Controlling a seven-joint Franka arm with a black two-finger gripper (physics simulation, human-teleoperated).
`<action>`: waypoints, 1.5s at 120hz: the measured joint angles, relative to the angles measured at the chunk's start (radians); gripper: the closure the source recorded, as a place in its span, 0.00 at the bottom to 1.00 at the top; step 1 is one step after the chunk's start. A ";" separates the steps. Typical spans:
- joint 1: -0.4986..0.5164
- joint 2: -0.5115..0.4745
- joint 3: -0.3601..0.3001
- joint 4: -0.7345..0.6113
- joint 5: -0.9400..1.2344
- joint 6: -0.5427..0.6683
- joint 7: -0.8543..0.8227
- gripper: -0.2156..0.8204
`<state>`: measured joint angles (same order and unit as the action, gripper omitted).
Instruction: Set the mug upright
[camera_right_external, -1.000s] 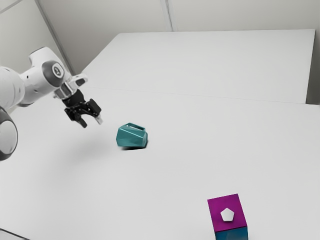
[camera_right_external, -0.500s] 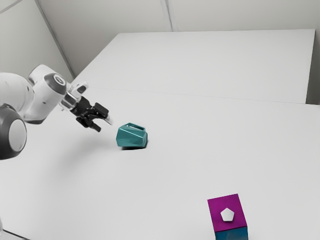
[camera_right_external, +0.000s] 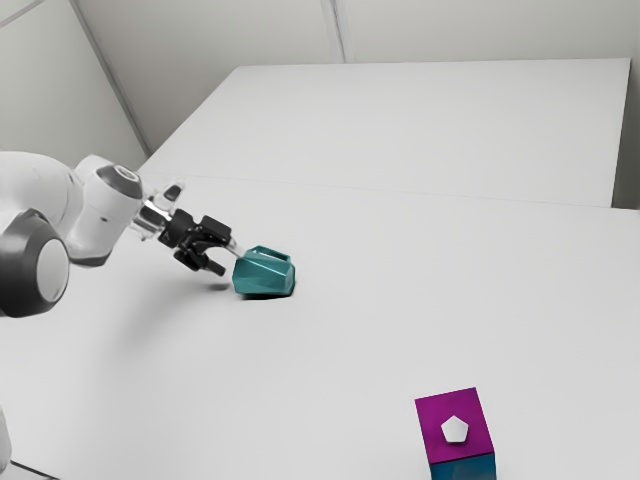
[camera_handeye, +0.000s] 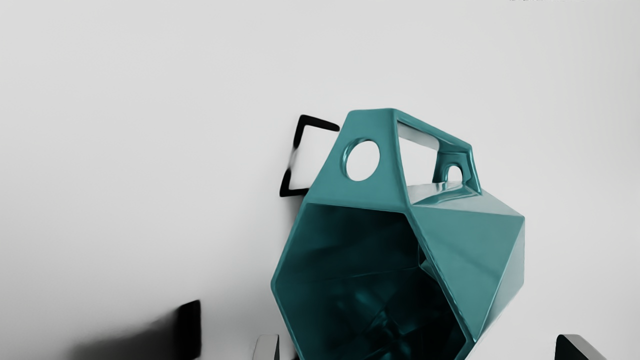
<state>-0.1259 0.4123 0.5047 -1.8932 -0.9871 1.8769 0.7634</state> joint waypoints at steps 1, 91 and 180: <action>0.000 0.000 0.000 0.000 -0.002 -0.001 0.001 0.21; -0.011 0.068 -0.012 0.001 -0.179 -0.060 0.067 0.21; -0.005 0.079 -0.012 0.000 -0.249 -0.096 0.140 0.73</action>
<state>-0.1308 0.4913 0.4923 -1.8933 -1.2357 1.7812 0.9037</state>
